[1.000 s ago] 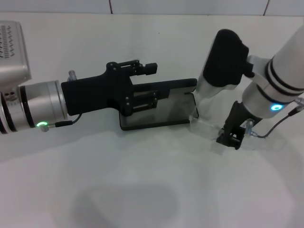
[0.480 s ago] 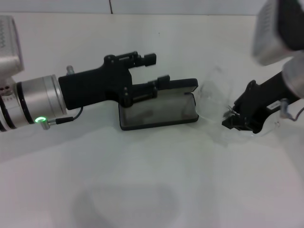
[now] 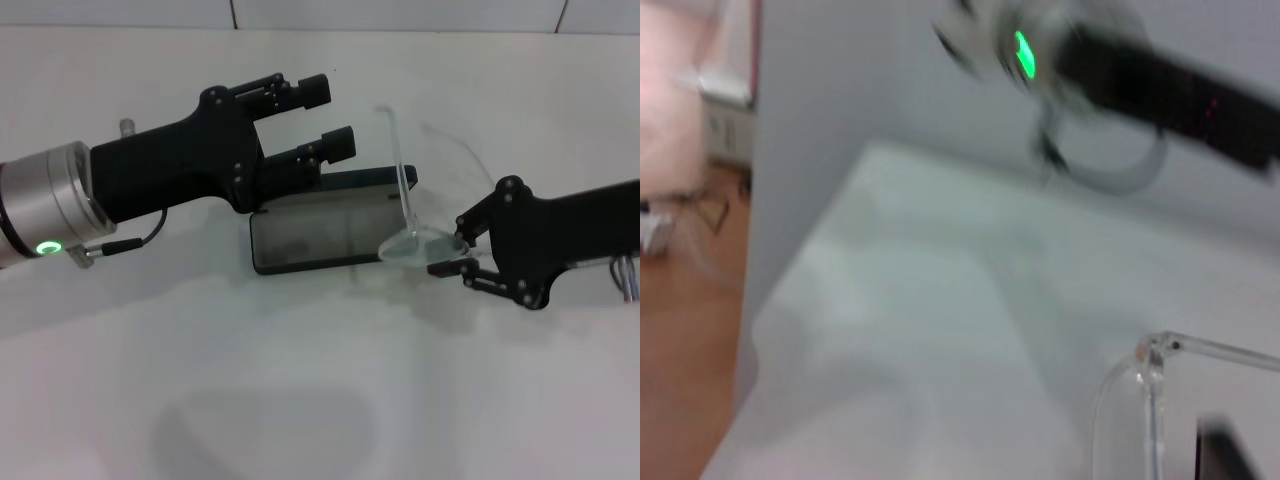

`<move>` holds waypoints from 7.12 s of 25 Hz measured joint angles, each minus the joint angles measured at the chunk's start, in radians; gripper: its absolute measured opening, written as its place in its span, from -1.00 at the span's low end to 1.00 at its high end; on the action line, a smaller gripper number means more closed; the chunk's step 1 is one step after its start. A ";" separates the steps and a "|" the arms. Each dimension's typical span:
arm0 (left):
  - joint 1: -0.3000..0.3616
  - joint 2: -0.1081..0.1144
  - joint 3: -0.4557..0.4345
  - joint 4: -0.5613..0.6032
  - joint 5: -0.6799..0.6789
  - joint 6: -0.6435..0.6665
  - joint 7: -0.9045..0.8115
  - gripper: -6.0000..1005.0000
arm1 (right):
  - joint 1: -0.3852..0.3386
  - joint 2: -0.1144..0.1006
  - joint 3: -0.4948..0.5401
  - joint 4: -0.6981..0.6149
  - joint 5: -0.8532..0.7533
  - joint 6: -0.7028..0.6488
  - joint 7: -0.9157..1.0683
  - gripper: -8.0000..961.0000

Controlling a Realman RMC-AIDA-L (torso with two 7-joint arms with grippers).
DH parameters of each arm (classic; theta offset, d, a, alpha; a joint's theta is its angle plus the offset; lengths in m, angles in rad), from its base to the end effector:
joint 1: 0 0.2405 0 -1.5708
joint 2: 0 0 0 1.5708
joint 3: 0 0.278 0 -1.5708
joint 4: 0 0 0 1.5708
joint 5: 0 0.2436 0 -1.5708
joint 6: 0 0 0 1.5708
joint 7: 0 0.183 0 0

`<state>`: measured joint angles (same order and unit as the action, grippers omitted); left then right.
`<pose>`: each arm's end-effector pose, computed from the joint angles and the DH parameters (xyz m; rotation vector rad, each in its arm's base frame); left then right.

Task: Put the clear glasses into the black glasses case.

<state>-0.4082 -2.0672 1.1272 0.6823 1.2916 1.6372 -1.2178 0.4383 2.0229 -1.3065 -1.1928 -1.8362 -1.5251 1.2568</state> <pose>-0.2129 0.3562 -0.0319 -2.5970 -0.3003 -1.2850 0.1852 0.3685 -0.0433 -2.9464 -0.4446 0.3458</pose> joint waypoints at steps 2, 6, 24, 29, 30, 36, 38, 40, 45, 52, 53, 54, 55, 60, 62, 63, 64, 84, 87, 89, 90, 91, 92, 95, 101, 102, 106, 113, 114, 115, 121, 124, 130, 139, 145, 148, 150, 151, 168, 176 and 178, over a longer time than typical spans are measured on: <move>-0.005 0.000 -0.001 0.000 0.000 0.010 0.000 0.26 | -0.019 -0.001 0.002 0.048 0.085 -0.002 -0.146 -0.74; -0.018 -0.002 -0.001 0.000 0.001 0.018 0.004 0.25 | -0.030 -0.002 0.003 0.142 0.206 -0.011 -0.360 -0.75; -0.140 -0.005 0.008 -0.042 0.068 0.077 -0.001 0.25 | 0.034 0.003 -0.015 0.271 0.296 0.010 -0.488 -0.75; -0.182 0.004 0.003 -0.098 0.098 0.062 -0.009 0.25 | 0.040 0.003 -0.018 0.269 0.316 0.009 -0.506 -0.75; -0.187 0.006 0.002 -0.103 0.103 0.055 -0.018 0.25 | 0.039 0.003 -0.019 0.271 0.323 0.008 -0.519 -0.75; -0.197 0.014 0.003 -0.103 0.118 0.008 -0.112 0.25 | 0.033 0.005 -0.031 0.273 0.350 0.004 -0.578 -0.75; -0.200 0.017 0.003 -0.099 0.126 0.002 -0.134 0.25 | 0.034 0.005 -0.031 0.273 0.352 0.003 -0.588 -0.75; -0.204 0.018 0.002 -0.098 0.132 0.002 -0.141 0.25 | 0.033 0.005 -0.031 0.273 0.352 0.002 -0.593 -0.75; -0.206 0.021 0.000 -0.095 0.130 0.002 -0.142 0.25 | 0.030 0.004 -0.032 0.274 0.353 0.001 -0.597 -0.75; -0.186 0.049 -0.073 -0.103 0.152 -0.032 -0.150 0.25 | -0.058 -0.004 -0.019 0.255 0.494 -0.060 -0.749 -0.75; -0.183 0.053 -0.076 -0.104 0.157 -0.043 -0.154 0.25 | -0.065 -0.005 -0.019 0.254 0.507 -0.086 -0.766 -0.75; -0.182 0.055 -0.078 -0.104 0.164 -0.058 -0.157 0.25 | -0.073 -0.006 -0.019 0.254 0.517 -0.128 -0.788 -0.75; -0.182 0.055 -0.078 -0.104 0.164 -0.058 -0.157 0.25 | -0.074 -0.006 -0.019 0.255 0.518 -0.165 -0.804 -0.75; -0.211 0.034 -0.073 -0.105 0.222 -0.165 -0.160 0.25 | -0.037 0.000 -0.076 0.288 0.519 -0.259 -0.818 -0.75; -0.221 0.023 -0.072 -0.105 0.228 -0.185 -0.150 0.25 | -0.012 0.000 -0.116 0.311 0.519 -0.267 -0.805 -0.75; -0.226 0.017 -0.072 -0.105 0.231 -0.191 -0.143 0.25 | 0.002 0.000 -0.127 0.321 0.519 -0.267 -0.790 -0.75; -0.230 0.010 -0.072 -0.104 0.231 -0.194 -0.131 0.25 | 0.011 0.000 -0.136 0.330 0.519 -0.266 -0.777 -0.75; -0.165 -0.022 -0.070 -0.104 0.093 -0.067 0.134 0.25 | 0.149 -0.005 -0.137 0.499 0.559 -0.037 -0.356 -0.75; -0.162 -0.022 -0.070 -0.103 0.092 -0.065 0.137 0.25 | 0.150 -0.005 -0.137 0.499 0.559 -0.027 -0.343 -0.75; -0.160 -0.022 -0.070 -0.103 0.095 -0.065 0.138 0.25 | 0.150 -0.005 -0.137 0.496 0.558 -0.017 -0.332 -0.75; -0.160 -0.021 -0.070 -0.102 0.097 -0.065 0.138 0.25 | 0.150 -0.006 -0.137 0.494 0.557 -0.010 -0.325 -0.75; -0.160 -0.021 -0.070 -0.102 0.099 -0.065 0.138 0.25 | 0.151 -0.006 -0.137 0.494 0.557 -0.003 -0.318 -0.75; -0.160 -0.021 -0.070 -0.101 0.100 -0.065 0.138 0.25 | 0.151 -0.006 -0.137 0.493 0.557 0.001 -0.315 -0.75; -0.161 -0.021 -0.070 -0.101 0.100 -0.065 0.141 0.25 | 0.150 -0.007 -0.137 0.487 0.552 0.003 -0.314 -0.75; -0.152 -0.021 -0.102 -0.103 0.086 -0.086 0.174 0.25 | 0.099 -0.016 -0.096 0.414 0.486 0.011 -0.318 -0.75; -0.147 -0.021 -0.121 -0.103 0.084 -0.096 0.178 0.25 | 0.082 -0.016 -0.075 0.389 0.458 0.014 -0.317 -0.74; -0.129 -0.020 -0.249 -0.111 0.079 -0.165 0.172 0.25 | 0.007 -0.002 -0.061 0.261 0.346 0.104 -0.294 -0.73; -0.107 -0.017 -0.385 -0.139 0.078 -0.186 0.151 0.25 | -0.091 0.001 -0.363 0.023 0.218 0.546 -0.229 -0.71; -0.105 -0.017 -0.386 -0.139 0.078 -0.186 0.151 0.25 | -0.096 0.002 -0.404 0.004 0.198 0.611 -0.226 -0.71; -0.104 -0.018 -0.387 -0.140 0.078 -0.187 0.151 0.25 | -0.097 0.002 -0.439 -0.006 0.180 0.657 -0.220 -0.70; -0.112 -0.020 -0.384 -0.146 0.078 -0.191 0.139 0.25 | -0.075 0.002 -0.599 -0.013 0.094 0.887 -0.195 -0.69; -0.114 -0.020 -0.383 -0.145 0.078 -0.191 0.135 0.25 | -0.073 0.003 -0.689 -0.009 0.059 1.000 -0.196 -0.68; -0.115 -0.021 -0.381 -0.154 0.081 -0.193 0.135 0.25 | -0.057 0.005 -0.843 0.024 0.051 1.193 -0.198 -0.66; -0.109 -0.022 -0.381 -0.156 0.087 -0.194 0.135 0.25 | -0.039 0.005 -0.963 0.054 0.061 1.390 -0.194 -0.63; -0.104 -0.022 -0.381 -0.171 0.088 -0.188 0.132 0.25 | -0.040 0.005 -0.979 0.057 0.083 1.437 -0.194 -0.61; -0.102 -0.022 -0.380 -0.172 0.088 -0.185 0.127 0.25 | -0.045 0.005 -0.980 0.059 0.086 1.439 -0.194 -0.60; -0.099 -0.022 -0.380 -0.172 0.088 -0.182 0.125 0.25 | -0.048 0.005 -0.983 0.062 0.086 1.441 -0.194 -0.60; -0.098 -0.022 -0.380 -0.172 0.088 -0.181 0.123 0.25 | -0.049 0.005 -0.985 0.064 0.086 1.444 -0.194 -0.59; -0.094 -0.022 -0.380 -0.172 0.086 -0.180 0.116 0.25 | -0.098 -0.002 -0.961 0.017 0.099 1.364 -0.193 -0.21; -0.093 -0.021 -0.380 -0.171 0.085 -0.180 0.116 0.25 | -0.113 -0.003 -0.929 0.003 0.091 1.312 -0.197 -0.01; -0.092 -0.021 -0.380 -0.170 0.085 -0.180 0.116 0.25 | -0.113 -0.004 -0.929 -0.001 0.090 1.311 -0.198 -0.01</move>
<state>-0.5004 -2.0881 0.7471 0.5123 1.3762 1.4572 -1.1014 0.3250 2.0191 -2.2357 -1.1935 -1.7463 -0.2140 1.0590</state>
